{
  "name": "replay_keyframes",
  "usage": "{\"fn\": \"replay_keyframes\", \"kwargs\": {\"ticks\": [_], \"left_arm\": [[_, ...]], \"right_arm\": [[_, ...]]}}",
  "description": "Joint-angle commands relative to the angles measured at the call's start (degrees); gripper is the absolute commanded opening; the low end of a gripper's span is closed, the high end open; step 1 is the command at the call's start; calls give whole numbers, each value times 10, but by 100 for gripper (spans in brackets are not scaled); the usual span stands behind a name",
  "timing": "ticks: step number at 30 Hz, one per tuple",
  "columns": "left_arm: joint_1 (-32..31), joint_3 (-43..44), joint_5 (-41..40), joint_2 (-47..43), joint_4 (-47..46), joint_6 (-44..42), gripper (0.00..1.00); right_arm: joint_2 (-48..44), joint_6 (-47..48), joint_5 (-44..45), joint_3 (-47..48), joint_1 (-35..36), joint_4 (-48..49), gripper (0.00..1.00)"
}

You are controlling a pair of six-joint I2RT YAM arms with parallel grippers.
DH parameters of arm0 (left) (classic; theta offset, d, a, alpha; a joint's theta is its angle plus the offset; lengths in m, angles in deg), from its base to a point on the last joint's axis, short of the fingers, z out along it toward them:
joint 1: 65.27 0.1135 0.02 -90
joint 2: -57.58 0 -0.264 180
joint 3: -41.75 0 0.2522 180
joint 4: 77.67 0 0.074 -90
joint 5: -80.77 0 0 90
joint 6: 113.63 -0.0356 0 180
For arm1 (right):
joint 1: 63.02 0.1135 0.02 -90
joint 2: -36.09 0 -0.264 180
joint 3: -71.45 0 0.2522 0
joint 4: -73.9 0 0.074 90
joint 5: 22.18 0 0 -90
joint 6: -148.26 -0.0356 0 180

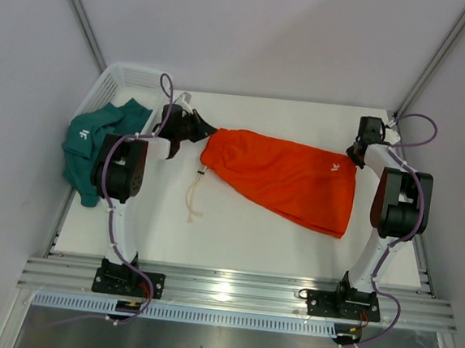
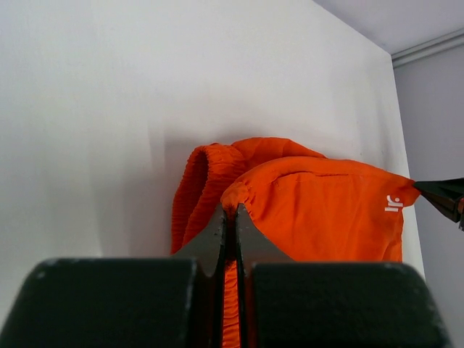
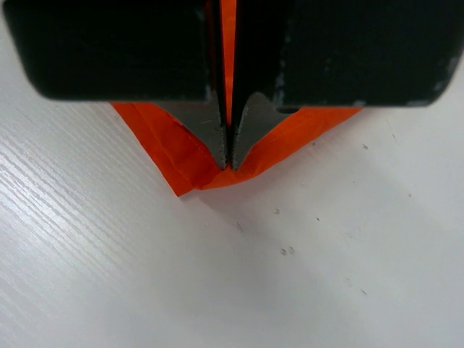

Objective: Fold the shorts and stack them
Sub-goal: Fold the shorts

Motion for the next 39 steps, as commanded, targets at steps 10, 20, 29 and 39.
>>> {"fn": "replay_keyframes", "kwargs": {"ticks": [10, 20, 29, 39], "left_arm": [[-16, 48, 8, -25, -74, -8, 0], [-27, 200, -21, 91, 46, -10, 0], [-40, 259, -28, 123, 74, -27, 0], [-42, 272, -21, 138, 74, -27, 0]], "right_arm": [[2, -20, 21, 28, -14, 24, 0], [24, 6, -21, 67, -23, 14, 58], [-117, 94, -72, -6, 56, 72, 70], [-41, 196, -334, 44, 242, 174, 53]]}}
